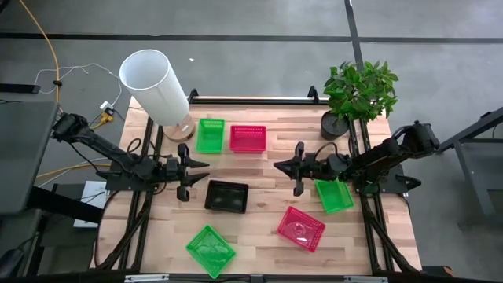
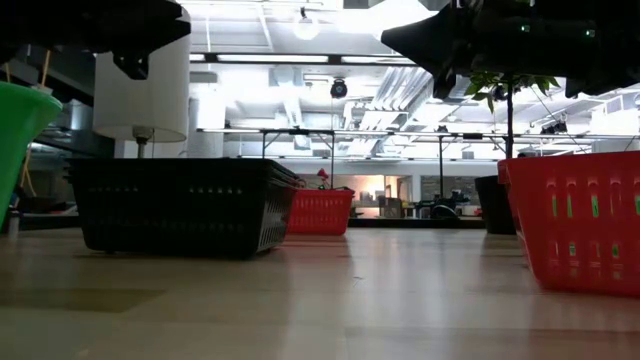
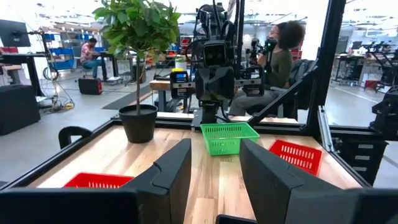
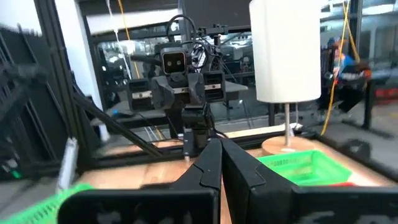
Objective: Stack baskets by color
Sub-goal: Stack the bottom red bin on the top red bin
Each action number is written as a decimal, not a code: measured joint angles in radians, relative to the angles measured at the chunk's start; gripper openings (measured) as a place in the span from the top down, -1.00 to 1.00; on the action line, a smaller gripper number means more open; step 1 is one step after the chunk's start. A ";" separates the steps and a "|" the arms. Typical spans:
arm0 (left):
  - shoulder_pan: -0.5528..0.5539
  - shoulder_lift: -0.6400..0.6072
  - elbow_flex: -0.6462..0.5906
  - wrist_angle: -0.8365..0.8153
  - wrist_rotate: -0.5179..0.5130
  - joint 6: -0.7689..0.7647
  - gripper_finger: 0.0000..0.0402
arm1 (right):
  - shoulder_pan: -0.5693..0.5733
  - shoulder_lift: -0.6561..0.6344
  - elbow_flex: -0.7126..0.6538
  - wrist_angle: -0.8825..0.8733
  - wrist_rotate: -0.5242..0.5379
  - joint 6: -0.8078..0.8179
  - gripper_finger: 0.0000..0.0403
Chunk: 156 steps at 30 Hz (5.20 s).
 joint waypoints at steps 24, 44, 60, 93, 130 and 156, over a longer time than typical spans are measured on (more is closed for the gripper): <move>0.000 0.001 0.000 -0.005 -0.064 -0.003 0.38 | 0.317 0.000 0.636 -1.849 -0.125 0.603 0.19; 0.000 0.001 0.000 -0.055 0.017 -0.056 0.38 | 0.395 0.016 0.401 -1.687 -0.111 0.863 0.23; 0.000 0.001 0.000 -0.062 0.003 -0.056 0.38 | 0.399 0.097 0.370 -1.666 -0.182 0.874 0.85; 0.000 0.001 0.000 -0.062 0.003 -0.052 0.38 | 0.001 0.095 0.726 -1.557 0.075 0.022 1.00; 0.000 0.001 0.000 -0.054 0.003 -0.018 0.38 | -0.445 0.651 1.445 -1.980 -0.026 -0.614 1.00; 0.000 0.001 0.000 -0.054 0.000 -0.018 0.38 | -0.442 0.650 1.446 -2.017 -0.030 -0.670 0.10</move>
